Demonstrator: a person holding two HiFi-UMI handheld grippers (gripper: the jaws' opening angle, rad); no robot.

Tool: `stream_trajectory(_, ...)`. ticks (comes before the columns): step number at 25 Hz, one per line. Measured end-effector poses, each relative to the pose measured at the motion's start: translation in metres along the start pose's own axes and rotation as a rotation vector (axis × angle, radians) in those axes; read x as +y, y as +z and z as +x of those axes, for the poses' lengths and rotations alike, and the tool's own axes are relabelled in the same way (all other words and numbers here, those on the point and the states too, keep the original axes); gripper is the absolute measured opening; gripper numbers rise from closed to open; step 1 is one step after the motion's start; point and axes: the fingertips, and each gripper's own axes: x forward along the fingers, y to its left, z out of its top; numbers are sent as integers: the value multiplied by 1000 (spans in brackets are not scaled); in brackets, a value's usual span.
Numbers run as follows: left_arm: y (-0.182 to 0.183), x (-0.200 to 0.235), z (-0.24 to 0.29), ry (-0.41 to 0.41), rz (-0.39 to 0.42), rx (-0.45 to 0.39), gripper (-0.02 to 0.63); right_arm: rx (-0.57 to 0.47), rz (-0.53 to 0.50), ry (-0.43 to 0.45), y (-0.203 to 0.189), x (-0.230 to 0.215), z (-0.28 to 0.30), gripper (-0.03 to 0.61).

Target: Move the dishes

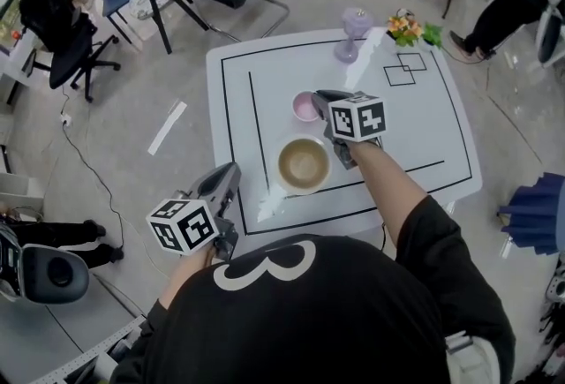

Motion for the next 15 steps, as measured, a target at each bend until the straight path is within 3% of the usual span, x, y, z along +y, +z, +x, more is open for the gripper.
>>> stream_trajectory(9, 0, 7, -6, 23, 13, -7, 3, 34, 51, 5, -11, -9, 14, 46)
stream_trajectory(12, -1, 8, -9, 28, 12, -10, 3, 24, 71, 13, -12, -8, 14, 74)
stream_trajectory(15, 0, 7, -12, 24, 10, -16, 3, 13, 70, 24, -10, -5, 8, 158)
